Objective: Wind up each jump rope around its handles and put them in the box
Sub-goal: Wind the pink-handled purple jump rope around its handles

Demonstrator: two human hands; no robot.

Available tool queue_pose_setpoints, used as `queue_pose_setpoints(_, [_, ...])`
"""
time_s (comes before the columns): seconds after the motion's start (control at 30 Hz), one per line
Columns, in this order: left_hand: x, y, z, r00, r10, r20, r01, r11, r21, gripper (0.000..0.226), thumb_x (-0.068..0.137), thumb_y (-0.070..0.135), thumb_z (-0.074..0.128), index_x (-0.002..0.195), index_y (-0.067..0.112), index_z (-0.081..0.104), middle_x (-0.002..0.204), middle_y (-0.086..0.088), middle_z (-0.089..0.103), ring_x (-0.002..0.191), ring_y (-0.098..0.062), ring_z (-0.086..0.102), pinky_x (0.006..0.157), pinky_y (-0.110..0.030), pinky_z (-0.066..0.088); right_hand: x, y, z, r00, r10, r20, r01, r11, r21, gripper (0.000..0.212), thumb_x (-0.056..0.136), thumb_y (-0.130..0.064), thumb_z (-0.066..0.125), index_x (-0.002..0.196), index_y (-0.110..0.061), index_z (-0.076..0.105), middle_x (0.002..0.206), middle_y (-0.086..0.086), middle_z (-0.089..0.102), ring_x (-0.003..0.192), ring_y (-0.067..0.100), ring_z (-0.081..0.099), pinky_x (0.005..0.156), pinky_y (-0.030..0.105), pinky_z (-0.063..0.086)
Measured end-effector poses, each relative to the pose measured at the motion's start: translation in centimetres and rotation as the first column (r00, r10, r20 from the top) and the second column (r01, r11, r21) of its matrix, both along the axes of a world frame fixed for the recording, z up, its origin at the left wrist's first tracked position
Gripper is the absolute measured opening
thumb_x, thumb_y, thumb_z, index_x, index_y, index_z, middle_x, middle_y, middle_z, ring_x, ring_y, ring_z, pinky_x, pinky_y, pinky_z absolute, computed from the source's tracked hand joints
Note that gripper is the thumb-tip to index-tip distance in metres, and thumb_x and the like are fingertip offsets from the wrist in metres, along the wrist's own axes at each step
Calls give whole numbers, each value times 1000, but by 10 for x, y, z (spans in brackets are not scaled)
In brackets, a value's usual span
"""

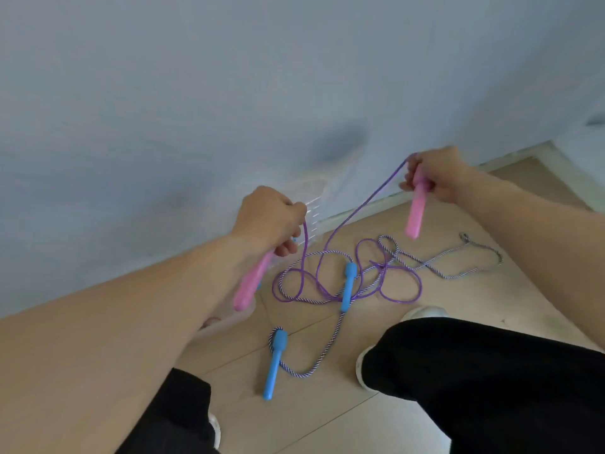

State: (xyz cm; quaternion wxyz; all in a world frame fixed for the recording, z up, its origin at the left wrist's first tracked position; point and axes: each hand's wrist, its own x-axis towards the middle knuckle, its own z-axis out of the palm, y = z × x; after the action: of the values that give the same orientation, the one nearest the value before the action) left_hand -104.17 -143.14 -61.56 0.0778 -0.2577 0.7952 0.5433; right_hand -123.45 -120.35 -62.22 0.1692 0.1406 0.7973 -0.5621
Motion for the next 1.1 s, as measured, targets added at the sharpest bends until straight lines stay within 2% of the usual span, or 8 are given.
queue_pose_setpoints(0.17, [12, -4, 40, 973, 190, -131, -133, 925, 356, 20, 87, 13, 59, 88, -4, 69, 73, -13, 64, 48, -24, 58, 44, -27, 42, 77, -60, 147, 981, -5, -195, -90, 876, -474, 15, 97, -7, 44, 85, -7, 52, 66, 7, 56, 43, 16, 50, 50, 29, 54])
queue_pose_setpoints(0.33, [28, -15, 75, 990, 61, -131, 42, 744, 667, 43, 99, 43, 44, 92, 7, 64, 78, -11, 65, 59, -27, 62, 50, -29, 46, 171, -95, 138, 965, 253, -70, -251, 811, -528, 5, 93, -6, 57, 95, -2, 60, 77, 12, 62, 69, 24, 64, 73, 43, 61])
queue_pose_setpoints(0.43, [42, -16, 77, 967, -184, -176, 253, 770, 585, 52, 98, 55, 38, 95, 15, 70, 86, -7, 72, 77, -28, 68, 57, -31, 51, 193, -109, 107, 952, 307, 15, -275, 872, -404, 6, 85, -8, 66, 88, -5, 71, 82, 10, 66, 77, 21, 63, 82, 43, 57])
queue_pose_setpoints(0.57, [49, -24, 74, 960, -199, -196, 266, 864, 426, 47, 84, 52, 62, 104, 10, 61, 83, -9, 71, 69, -29, 65, 51, -29, 46, 189, -121, 99, 940, 330, 92, -259, 860, -441, 14, 87, -4, 61, 79, -4, 72, 73, 12, 66, 59, 22, 61, 57, 35, 54])
queue_pose_setpoints(0.7, [45, -35, 73, 941, -186, -284, 271, 915, 300, 47, 76, 40, 77, 103, 3, 65, 80, -13, 71, 65, -29, 63, 55, -33, 51, 175, -122, 89, 918, 382, 108, -285, 823, -491, 28, 88, -13, 67, 106, 8, 70, 95, 19, 67, 80, 31, 61, 85, 47, 56])
queue_pose_setpoints(0.87, [38, -37, 69, 916, -289, -279, 338, 930, 146, 16, 79, 13, 75, 92, 7, 70, 73, -7, 70, 66, -20, 66, 63, -36, 56, 168, -128, 75, 921, 199, 335, 22, 832, -555, 20, 85, -23, 68, 89, -7, 57, 70, 7, 49, 66, 19, 46, 66, 28, 45])
queue_pose_setpoints(0.97, [39, -34, 69, 883, -388, -263, 437, 884, 164, 18, 69, 12, 70, 87, 12, 73, 79, -6, 69, 69, -15, 64, 64, -31, 54, 154, -124, 77, 828, 191, 528, 272, 686, -674, 49, 79, -21, 72, 116, -4, 45, 88, 17, 59, 85, 30, 64, 90, 37, 51])
queue_pose_setpoints(1.1, [38, -40, 59, 854, -519, -32, 519, 855, -8, 13, 69, 5, 64, 76, 16, 64, 69, -1, 63, 62, -16, 56, 60, -32, 49, 117, -96, 98, 872, 49, 487, 363, 603, -710, 59, 82, -15, 68, 126, 3, 33, 107, 27, 53, 82, 34, 64, 75, 40, 53])
